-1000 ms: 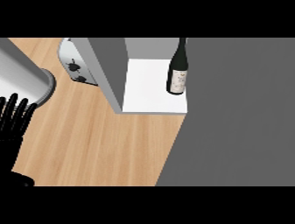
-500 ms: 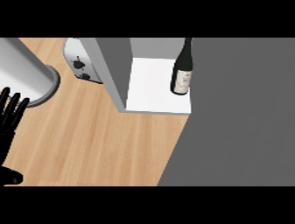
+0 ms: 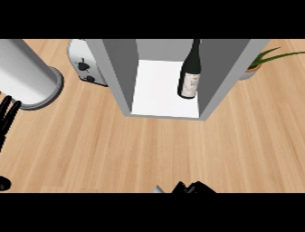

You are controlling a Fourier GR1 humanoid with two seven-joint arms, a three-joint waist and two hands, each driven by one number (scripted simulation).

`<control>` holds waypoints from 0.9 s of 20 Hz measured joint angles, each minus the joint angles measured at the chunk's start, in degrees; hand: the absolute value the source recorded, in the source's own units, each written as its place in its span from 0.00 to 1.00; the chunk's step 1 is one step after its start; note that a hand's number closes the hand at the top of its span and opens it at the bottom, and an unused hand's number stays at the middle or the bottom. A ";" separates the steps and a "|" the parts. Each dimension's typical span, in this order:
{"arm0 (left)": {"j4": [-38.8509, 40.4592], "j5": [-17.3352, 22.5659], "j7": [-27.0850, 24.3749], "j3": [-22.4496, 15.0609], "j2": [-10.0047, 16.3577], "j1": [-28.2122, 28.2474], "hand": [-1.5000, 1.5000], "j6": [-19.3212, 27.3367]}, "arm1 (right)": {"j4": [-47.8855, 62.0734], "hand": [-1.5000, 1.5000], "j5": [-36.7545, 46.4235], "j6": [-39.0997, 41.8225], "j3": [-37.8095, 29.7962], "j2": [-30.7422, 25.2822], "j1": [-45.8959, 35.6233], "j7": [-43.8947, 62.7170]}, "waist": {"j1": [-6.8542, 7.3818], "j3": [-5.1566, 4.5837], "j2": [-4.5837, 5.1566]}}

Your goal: Pick up the wine, place it into the cabinet and close the cabinet

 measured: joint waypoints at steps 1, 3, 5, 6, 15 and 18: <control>0.09 -0.12 0.10 0.08 -0.13 -0.07 0.00 0.24 | 2.23 1.00 0.39 -1.15 0.44 2.57 -3.28 1.37 | -0.18 0.04 -0.04; 0.61 0.03 0.22 0.41 -0.07 0.04 0.00 -0.43 | 7.09 1.00 -0.36 -3.25 -0.60 6.09 -10.11 3.68 | -0.34 0.14 -0.02; 1.36 -0.19 0.06 0.88 -0.30 -0.50 0.00 -0.64 | 12.78 1.00 -1.32 -6.13 -0.74 8.16 -16.05 3.71 | -0.63 0.28 0.02; 1.75 -0.55 -0.34 0.91 -0.60 -0.42 0.00 -0.94 | 15.07 1.00 -2.37 -7.05 -1.92 8.93 -19.56 4.62 | -0.68 0.29 0.02; 3.52 -1.32 0.77 3.79 -1.11 -0.54 0.00 -2.33 | 33.25 1.00 -11.53 -9.49 -9.88 11.83 -35.45 1.22 | -1.87 0.36 -0.07; 4.31 -1.41 0.90 5.00 -1.08 -0.16 0.00 -3.86 | 37.46 1.00 -13.99 -9.16 -11.60 12.10 -36.19 -1.91 | -2.00 0.37 -0.17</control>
